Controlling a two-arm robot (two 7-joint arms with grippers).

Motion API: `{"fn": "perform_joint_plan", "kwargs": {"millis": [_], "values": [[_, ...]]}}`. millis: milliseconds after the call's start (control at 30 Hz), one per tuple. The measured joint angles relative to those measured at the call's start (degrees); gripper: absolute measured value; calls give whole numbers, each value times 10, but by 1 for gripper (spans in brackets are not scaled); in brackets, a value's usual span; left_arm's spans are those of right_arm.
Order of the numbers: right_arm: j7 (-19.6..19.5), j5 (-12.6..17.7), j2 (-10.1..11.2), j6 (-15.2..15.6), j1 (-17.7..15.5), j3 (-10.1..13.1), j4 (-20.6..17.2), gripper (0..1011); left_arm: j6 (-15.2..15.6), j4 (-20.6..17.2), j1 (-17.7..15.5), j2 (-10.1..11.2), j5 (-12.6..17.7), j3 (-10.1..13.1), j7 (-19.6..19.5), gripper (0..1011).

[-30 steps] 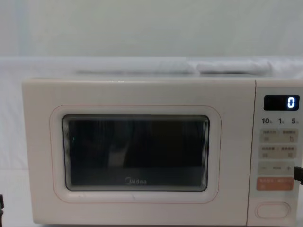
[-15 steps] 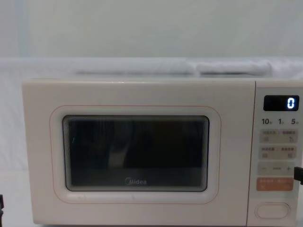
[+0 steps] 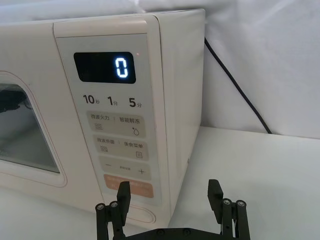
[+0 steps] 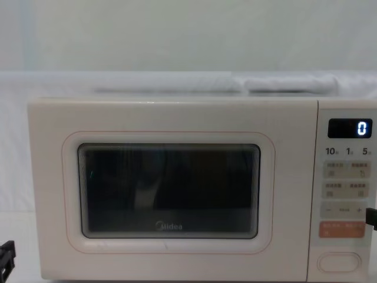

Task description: Press the button to open the microwave door with one hand; close the microwave door with the other hand.

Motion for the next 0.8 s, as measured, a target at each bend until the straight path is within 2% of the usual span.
{"fn": "perform_joint_plan", "kwargs": {"millis": [33,67,200,500,800], "values": [[0,0,0,0,0,0,0,1002,0,0,0,0,0,0,0,275],[0,0,0,0,0,0,0,1002,0,0,0,0,0,0,0,335],[0,0,0,0,0,0,0,1003,0,0,0,0,0,0,0,428],[0,0,0,0,0,0,0,1002,0,0,0,0,0,0,0,761],[0,0,0,0,0,0,0,1003,0,0,0,0,0,0,0,983]]}}
